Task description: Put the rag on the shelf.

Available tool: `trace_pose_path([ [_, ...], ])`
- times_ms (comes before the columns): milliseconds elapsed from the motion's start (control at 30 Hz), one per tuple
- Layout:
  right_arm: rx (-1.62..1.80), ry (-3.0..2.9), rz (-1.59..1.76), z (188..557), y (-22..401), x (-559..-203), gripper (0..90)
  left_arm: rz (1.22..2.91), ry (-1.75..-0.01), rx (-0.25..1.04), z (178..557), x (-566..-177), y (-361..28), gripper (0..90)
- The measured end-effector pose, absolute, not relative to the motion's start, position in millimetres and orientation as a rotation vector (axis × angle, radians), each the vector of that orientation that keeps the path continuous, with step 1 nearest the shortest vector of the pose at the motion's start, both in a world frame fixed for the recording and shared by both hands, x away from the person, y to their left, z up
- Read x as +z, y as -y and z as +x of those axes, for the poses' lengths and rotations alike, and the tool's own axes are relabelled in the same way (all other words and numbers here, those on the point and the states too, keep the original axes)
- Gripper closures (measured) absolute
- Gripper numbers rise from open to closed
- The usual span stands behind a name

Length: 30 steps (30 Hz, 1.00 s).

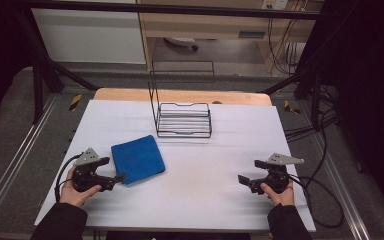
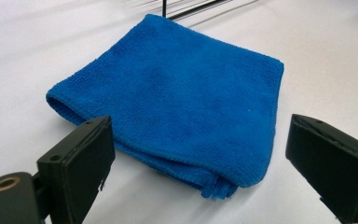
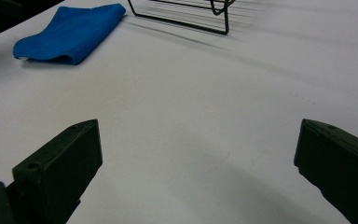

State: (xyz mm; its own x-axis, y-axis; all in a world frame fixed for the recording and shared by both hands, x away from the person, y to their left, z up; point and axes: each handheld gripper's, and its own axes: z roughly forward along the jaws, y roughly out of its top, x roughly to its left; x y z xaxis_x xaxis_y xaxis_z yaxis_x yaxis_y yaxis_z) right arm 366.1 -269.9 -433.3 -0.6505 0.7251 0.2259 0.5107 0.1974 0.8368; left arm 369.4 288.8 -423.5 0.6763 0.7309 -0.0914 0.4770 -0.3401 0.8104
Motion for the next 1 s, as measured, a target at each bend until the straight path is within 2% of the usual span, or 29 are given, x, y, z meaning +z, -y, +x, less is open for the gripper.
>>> trace_pose_path([
  [533, 1.426, -2.253, 1.188, 365, 269, -433, 1.4, 2.001, -0.947, 0.378, 367, -417, -281, 8.7],
  [1000, 1.407, -2.262, 1.182, 365, 266, -433, 1.4, 2.069, -0.916, 0.391, 369, -403, -240, 14.0],
])
